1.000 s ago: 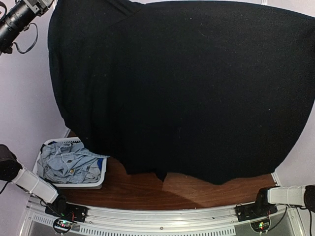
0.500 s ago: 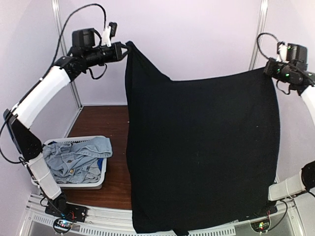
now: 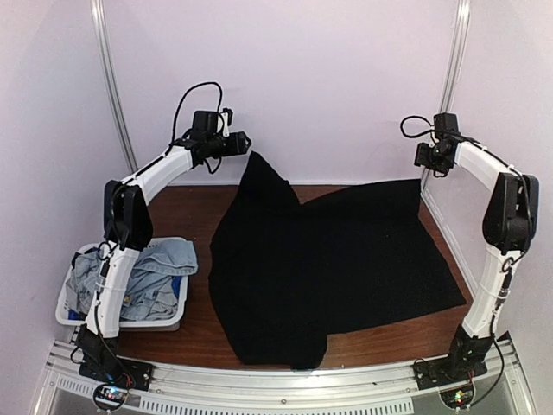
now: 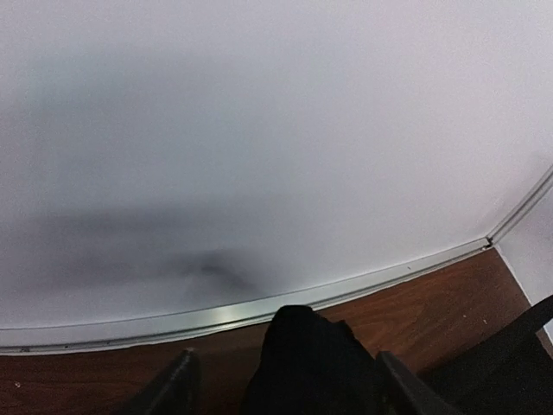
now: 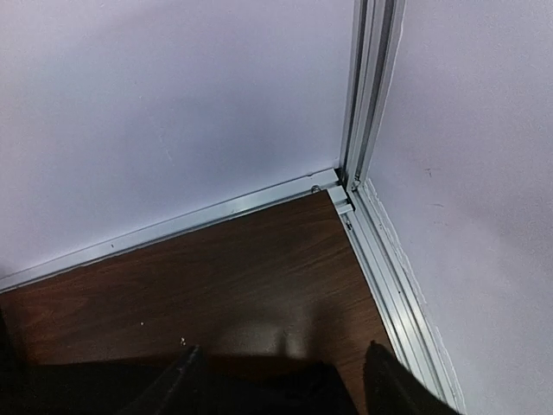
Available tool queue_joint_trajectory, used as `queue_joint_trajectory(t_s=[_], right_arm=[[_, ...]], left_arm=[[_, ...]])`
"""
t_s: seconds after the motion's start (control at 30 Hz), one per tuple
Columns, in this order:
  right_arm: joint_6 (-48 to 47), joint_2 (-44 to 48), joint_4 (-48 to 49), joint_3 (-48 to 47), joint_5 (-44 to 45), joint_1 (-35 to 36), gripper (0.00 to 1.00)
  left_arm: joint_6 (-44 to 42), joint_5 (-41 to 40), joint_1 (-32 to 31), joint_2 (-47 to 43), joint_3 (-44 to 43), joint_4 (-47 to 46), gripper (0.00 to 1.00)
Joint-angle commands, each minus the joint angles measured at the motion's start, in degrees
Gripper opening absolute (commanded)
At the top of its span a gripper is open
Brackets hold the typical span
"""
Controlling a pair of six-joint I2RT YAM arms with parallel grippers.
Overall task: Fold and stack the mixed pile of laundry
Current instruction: Flatten out the crumpled T-shirt at the center of the board.
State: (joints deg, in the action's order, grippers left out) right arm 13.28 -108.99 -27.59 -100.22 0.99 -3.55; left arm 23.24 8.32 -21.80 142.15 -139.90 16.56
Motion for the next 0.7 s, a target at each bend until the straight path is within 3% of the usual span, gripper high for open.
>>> queue_joint_trajectory(t_s=[0.0, 0.2, 0.47, 0.67], right_arm=[[0.3, -7.3, -9.3, -17.0, 2.2, -0.9, 1.00], [0.6, -1.3, -8.7, -8.1, -6.1, -2.2, 1.00], [-0.3, 8.7, -11.2, 10.1, -20.3, -1.7, 1.00], [0.7, 15.4, -13.3, 25.5, -25.9, -0.9, 0.99]], left_arm=[[3.0, -7.0, 2.2, -0.9, -5.9, 1.8, 0.98], [0.3, -9.8, 2.4, -6.4, -1.1, 11.7, 0.98], [-5.7, -4.6, -1.1, -17.6, 15.8, 23.8, 0.97], [-11.3, -2.2, -6.1, -21.6, 27.3, 33.0, 0.98]])
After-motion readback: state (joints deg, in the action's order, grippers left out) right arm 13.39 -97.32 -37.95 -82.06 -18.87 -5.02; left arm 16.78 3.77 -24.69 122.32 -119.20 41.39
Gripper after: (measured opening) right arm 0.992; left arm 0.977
